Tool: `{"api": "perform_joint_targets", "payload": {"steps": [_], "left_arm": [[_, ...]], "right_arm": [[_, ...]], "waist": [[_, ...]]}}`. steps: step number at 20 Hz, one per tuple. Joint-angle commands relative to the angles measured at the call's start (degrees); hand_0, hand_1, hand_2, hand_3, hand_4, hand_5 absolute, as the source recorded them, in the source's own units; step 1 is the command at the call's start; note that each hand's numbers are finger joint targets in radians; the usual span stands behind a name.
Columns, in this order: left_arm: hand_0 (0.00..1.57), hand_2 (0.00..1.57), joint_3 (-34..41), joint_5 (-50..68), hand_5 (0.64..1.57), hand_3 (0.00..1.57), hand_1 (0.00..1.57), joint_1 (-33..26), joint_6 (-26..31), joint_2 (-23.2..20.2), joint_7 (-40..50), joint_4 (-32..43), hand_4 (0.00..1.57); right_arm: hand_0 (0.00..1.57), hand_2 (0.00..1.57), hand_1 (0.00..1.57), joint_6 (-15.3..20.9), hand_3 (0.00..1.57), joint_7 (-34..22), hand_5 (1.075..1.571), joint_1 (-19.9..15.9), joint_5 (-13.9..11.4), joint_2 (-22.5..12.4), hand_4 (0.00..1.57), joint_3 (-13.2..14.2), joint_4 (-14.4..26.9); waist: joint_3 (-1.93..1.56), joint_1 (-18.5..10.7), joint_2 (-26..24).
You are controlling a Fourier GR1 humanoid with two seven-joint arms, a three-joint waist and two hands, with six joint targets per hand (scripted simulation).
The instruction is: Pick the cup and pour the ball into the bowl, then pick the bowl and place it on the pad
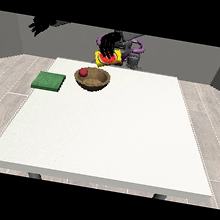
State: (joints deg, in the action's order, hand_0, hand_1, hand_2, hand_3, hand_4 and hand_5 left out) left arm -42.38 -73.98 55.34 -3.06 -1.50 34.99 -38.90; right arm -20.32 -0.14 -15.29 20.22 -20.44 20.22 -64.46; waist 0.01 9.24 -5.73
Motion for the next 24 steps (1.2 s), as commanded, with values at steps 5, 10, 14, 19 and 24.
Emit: {"api": "perform_joint_targets", "payload": {"steps": [5,10,14,19,24], "left_arm": [[1.04,1.51,18.68,17.84,1.562,1.15,1.04,-6.02,-13.89,-8.14,-9.93,-10.28,1.32],[0.0,0.0,35.26,37.85,1.551,0.0,0.0,-7.42,-15.5,-7.65,-16.2,-18.29,1.18],[0.0,0.0,47.12,54.32,1.571,0.0,0.0,-7.23,-9.92,-7.84,-20.55,-22.46,1.09],[0.0,0.0,56.79,70.36,1.567,0.0,0.0,-9.26,5.55,-13.91,-26.6,-24.44,1.05],[0.0,0.0,62.49,78.23,1.558,0.0,0.0,-10.69,16.2,-20.88,-26.72,-23.5,1.06]], "right_arm": [[0.0,0.0,0.0,2.72,0.18,0.52,1.553,4.93,-1.53,1.14,0.74,0.25,-1.37],[0.0,0.0,0.0,6.05,0.0,-0.29,1.557,4.64,-2.22,3.26,0.78,-0.06,-1.32],[0.0,0.0,0.0,8.51,0.0,0.42,1.555,4.35,-3.94,4.22,0.78,-0.57,-1.07],[0.0,0.0,0.0,12.58,0.0,4.61,1.565,7.97,-6.08,10.72,0.72,-2.26,-0.38],[0.0,0.0,0.0,15.2,0.0,8.45,1.565,7.2,-6.7,13.55,0.74,-2.25,1.51]], "waist": [[0.31,-5.53,-2.37],[0.88,-10.2,-2.95],[0.73,-12.63,-0.18],[0.24,-16.01,1.34],[0.0,-18.04,4.62]]}}
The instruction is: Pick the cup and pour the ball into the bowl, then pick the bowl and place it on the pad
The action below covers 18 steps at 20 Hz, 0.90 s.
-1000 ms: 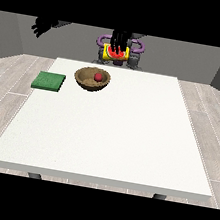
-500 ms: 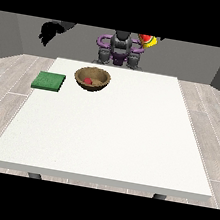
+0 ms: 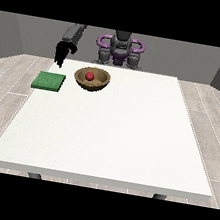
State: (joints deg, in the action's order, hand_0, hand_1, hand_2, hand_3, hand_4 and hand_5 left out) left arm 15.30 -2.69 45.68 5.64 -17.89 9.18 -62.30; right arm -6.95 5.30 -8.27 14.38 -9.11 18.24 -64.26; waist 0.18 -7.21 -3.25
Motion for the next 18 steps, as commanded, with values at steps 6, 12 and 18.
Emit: {"api": "perform_joint_targets", "payload": {"steps": [6,12,18], "left_arm": [[0.0,0.0,8.02,12.3,1.561,0.0,0.0,-0.5,12.55,-9.65,0.62,-1.15,0.99],[0.0,0.0,9.99,13.77,1.535,0.0,0.0,-4.48,12.66,-14.4,1.98,-2.02,1.01],[0.0,0.0,9.45,15.69,1.533,0.0,0.0,-5.48,11.26,-13.06,1.21,-5.77,1.02]], "right_arm": [[0.0,0.0,0.0,0.91,0.0,9.42,1.566,-5.57,-0.13,2.2,0.69,0.88,9.78],[0.0,0.0,0.0,0.61,0.0,9.74,1.56,-7.61,-1.48,3.02,0.56,-2.15,14.0],[0.0,0.0,0.0,0.19,0.0,20.5,1.552,-10.36,-3.08,2.95,0.51,-1.55,24.22]], "waist": [[-0.22,-1.59,7.62],[-0.2,3.06,5.93],[-0.22,2.45,10.33]]}}
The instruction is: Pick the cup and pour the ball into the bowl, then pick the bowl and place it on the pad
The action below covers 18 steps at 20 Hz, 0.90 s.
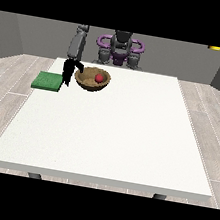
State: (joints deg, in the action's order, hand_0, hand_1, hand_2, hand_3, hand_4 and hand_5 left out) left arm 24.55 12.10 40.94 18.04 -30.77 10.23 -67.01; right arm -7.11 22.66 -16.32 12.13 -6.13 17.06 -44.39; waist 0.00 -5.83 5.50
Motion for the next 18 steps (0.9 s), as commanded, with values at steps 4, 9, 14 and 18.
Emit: {"api": "perform_joint_targets", "payload": {"steps": [4,9,14,18], "left_arm": [[0.0,0.0,1.15,0.82,1.539,0.0,0.0,-5.22,1.39,-0.98,-5.61,-2.12,1.01],[0.0,0.0,0.61,2.49,1.538,0.0,0.0,-1.37,-0.23,-2.44,0.73,-3.8,1.02],[0.0,0.0,2.01,3.26,1.545,0.0,0.0,-5.64,3.49,-4.21,-2.27,-0.65,1.02],[0.0,0.0,3.52,6.48,1.535,0.0,0.0,-2.19,4.57,-5.99,-1.05,-2.89,1.02]], "right_arm": [[0.0,0.0,0.0,0.35,0.0,4.57,1.548,-3.12,0.13,-1.22,0.47,0.84,5.13],[0.0,0.0,0.0,1.27,0.0,4.51,1.546,-5.22,0.07,0.22,0.43,0.2,7.24],[0.0,0.0,0.0,7.44,0.0,2.39,1.547,-6.69,-1.38,5.16,0.47,-2.34,4.68],[0.88,0.58,0.88,10.47,0.0,2.44,1.514,-2.91,-0.29,0.64,0.61,2.28,9.63]], "waist": [[-0.01,-0.55,3.63],[-0.05,-0.82,2.81],[0.02,-0.83,1.33],[0.0,-2.02,6.34]]}}
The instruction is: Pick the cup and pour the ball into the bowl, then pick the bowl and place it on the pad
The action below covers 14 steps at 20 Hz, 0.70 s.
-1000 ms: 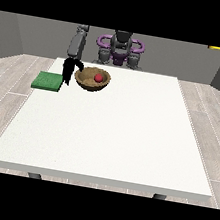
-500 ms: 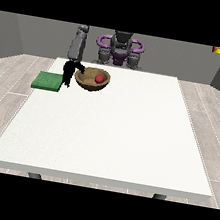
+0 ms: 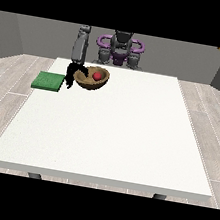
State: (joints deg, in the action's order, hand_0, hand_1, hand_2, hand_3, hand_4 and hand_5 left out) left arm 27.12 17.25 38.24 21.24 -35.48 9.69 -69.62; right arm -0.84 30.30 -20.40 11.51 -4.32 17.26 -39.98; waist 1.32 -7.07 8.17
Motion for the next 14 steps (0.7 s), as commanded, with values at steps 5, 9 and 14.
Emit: {"api": "perform_joint_targets", "payload": {"steps": [5,9,14], "left_arm": [[0.0,0.0,1.15,2.54,1.528,0.0,0.0,2.43,1.13,-1.44,0.1,-1.44,1.06],[0.0,0.0,2.03,3.6,1.517,0.0,0.0,2.77,1.5,-2.27,0.82,-0.3,1.13],[0.0,0.0,2.8,2.78,1.526,0.0,0.0,0.19,2.01,-2.79,0.04,3.73,1.19]], "right_arm": [[1.57,1.57,1.57,10.42,1.57,-5.57,1.478,3.68,-4.56,-5.51,0.91,0.81,4.37],[1.57,1.57,1.57,12.96,1.42,-6.89,1.53,6.72,-6.51,-6.7,0.95,-0.95,1.33],[1.57,1.57,1.57,15.18,1.25,-16.64,1.546,6.91,-8.61,-11.71,1.01,-3.77,-5.68]], "waist": [[-1.27,-2.81,6.36],[-1.18,-2.74,5.39],[-0.92,-0.02,0.58]]}}
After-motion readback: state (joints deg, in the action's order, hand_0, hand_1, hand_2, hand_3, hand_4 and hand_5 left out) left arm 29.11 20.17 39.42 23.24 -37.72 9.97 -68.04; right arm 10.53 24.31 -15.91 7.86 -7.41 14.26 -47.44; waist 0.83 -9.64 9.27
